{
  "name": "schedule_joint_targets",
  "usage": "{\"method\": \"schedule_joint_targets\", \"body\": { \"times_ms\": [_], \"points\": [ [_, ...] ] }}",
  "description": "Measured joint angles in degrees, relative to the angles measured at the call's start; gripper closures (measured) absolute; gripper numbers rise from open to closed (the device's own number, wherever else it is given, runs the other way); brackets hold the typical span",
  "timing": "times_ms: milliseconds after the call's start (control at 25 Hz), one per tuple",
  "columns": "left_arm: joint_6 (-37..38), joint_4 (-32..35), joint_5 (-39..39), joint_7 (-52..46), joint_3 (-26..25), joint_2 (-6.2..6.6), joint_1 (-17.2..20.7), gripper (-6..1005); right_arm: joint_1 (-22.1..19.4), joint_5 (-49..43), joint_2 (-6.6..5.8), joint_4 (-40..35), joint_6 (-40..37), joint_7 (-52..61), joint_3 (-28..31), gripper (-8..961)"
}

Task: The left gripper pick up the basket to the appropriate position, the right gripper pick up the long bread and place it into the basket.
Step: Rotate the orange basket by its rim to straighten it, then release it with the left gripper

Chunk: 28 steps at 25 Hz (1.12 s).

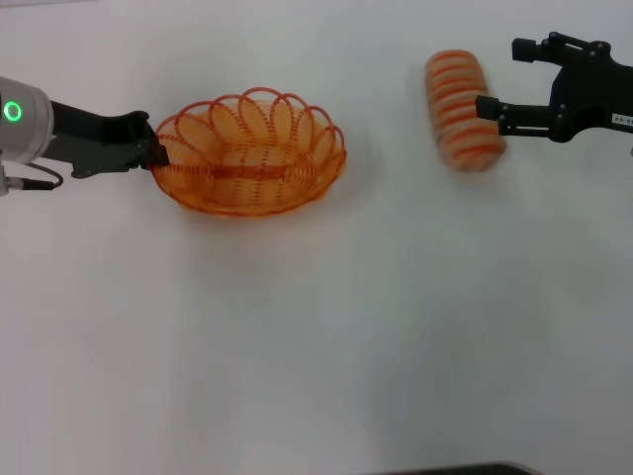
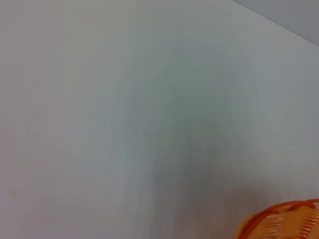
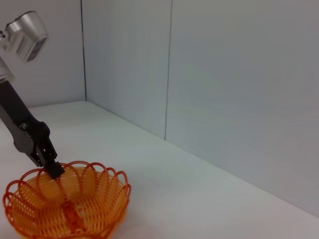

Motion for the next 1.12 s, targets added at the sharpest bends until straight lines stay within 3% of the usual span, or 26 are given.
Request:
{"method": "schedule_joint_targets", "body": {
  "times_ms": [720, 1120],
  "points": [
    [-0.6, -0.2, -1.2, -0.1, 0.2, 0.09, 0.9, 913, 0.0, 0.0, 0.00, 0.1, 0.2, 0.3, 0.0, 37],
    [-0.4, -0.3, -1.7, -0.7, 1.8, 0.23, 0.6, 768, 0.0, 0.0, 0.01, 0.1, 0.3, 0.3, 0.0, 37]
  ]
}}
